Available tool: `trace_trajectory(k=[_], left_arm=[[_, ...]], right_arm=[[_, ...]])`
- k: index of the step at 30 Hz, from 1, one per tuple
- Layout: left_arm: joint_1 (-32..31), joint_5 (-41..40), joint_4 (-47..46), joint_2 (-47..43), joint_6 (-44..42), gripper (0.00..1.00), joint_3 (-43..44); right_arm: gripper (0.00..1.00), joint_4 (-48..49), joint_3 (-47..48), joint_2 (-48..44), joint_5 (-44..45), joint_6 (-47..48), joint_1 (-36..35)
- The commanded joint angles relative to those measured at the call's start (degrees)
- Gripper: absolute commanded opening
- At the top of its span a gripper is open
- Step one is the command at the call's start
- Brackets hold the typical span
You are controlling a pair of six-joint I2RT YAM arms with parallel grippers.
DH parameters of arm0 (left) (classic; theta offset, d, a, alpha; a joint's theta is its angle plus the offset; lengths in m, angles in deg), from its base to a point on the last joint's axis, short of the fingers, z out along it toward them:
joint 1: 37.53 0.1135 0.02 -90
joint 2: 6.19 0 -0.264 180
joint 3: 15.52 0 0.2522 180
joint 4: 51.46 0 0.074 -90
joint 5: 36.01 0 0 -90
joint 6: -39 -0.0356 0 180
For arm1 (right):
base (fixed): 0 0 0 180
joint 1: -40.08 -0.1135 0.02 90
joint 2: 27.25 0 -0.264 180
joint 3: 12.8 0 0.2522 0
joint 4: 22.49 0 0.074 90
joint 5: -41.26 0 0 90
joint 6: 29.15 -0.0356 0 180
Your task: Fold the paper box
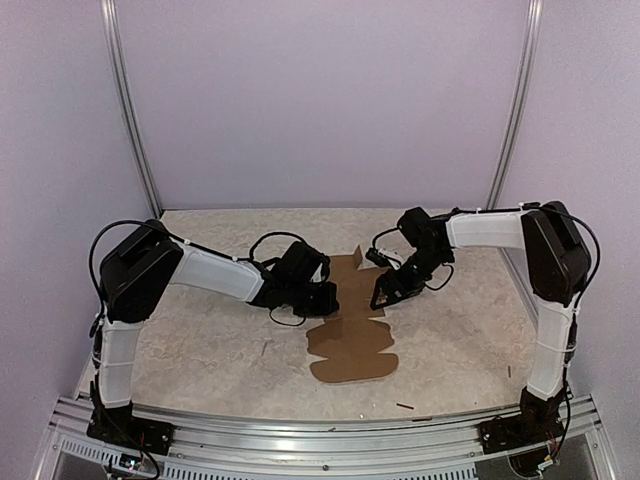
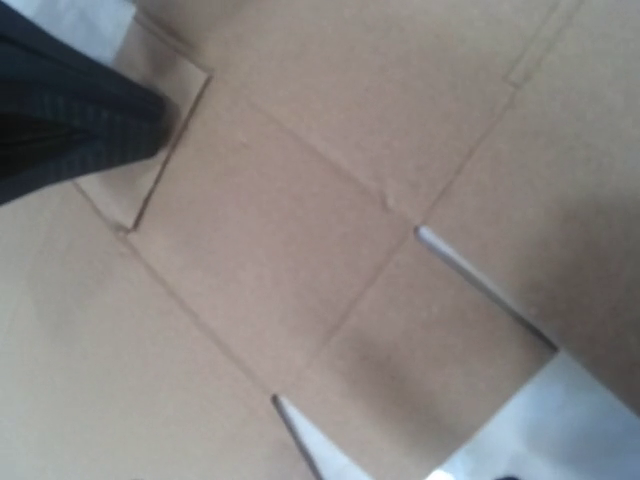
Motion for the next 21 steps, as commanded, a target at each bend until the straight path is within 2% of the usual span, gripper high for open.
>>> trace_trajectory(k=[1,9,17,21], left_arm=[[1.02,0.59,2.58,3.00,1.93,0.00,0.10],[1.71,1.92,0.32,3.16,3.63,0.00,-1.22],[1.71,2.09,0.16,3.15,3.54,0.00,-1.23],[1.71,1.98,0.11,3.06,3.54,0.00,-1.34]], right_arm=[[0.73,0.49,-0.49,0.70,1.22,-3.83,-0.38],[0.74,2.23,1.45,5.07,1.43,-7.64,-1.61],[0.74,1.70,4.22,7.29,-1.37,-9.38,-7.88],[0.73,1.28,5.81,6.58,-2.02,-8.58,-8.79]])
